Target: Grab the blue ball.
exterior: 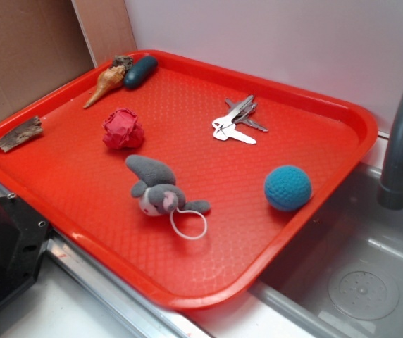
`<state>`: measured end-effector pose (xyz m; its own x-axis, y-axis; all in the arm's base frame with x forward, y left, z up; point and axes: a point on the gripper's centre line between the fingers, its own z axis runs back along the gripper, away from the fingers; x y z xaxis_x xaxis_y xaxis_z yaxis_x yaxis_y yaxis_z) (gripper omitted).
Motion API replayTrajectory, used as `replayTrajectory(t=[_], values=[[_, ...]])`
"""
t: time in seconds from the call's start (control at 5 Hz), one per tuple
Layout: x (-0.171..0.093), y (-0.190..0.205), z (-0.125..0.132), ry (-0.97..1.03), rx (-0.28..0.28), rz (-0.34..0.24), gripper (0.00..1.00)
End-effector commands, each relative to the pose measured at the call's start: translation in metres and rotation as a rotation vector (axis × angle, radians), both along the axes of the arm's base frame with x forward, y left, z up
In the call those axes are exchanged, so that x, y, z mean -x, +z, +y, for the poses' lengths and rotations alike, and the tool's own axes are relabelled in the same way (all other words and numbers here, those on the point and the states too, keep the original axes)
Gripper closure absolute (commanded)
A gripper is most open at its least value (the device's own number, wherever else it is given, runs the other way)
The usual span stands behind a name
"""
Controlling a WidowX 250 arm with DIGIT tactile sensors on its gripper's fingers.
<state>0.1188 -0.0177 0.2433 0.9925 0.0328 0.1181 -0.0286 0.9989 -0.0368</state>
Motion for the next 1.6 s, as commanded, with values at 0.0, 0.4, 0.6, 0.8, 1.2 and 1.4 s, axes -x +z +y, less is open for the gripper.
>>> replayTrajectory(t=[0.0,0.4,0.6,0.8,1.2,1.4], values=[[0.0,0.0,0.0,0.0,0.0,0.0,0.0],[-0.082,-0.068,-0.094,-0.483,-0.111,0.047,0.0],[-0.11,-0.086,-0.117,-0.732,-0.111,0.032,0.0],[-0.127,-0.105,-0.132,-0.98,-0.145,0.002,0.0],[-0.124,-0.126,-0.123,-1.343,-0.044,-0.108,0.0],[-0.118,-0.143,-0.129,-1.382,-0.042,-0.074,0.0]])
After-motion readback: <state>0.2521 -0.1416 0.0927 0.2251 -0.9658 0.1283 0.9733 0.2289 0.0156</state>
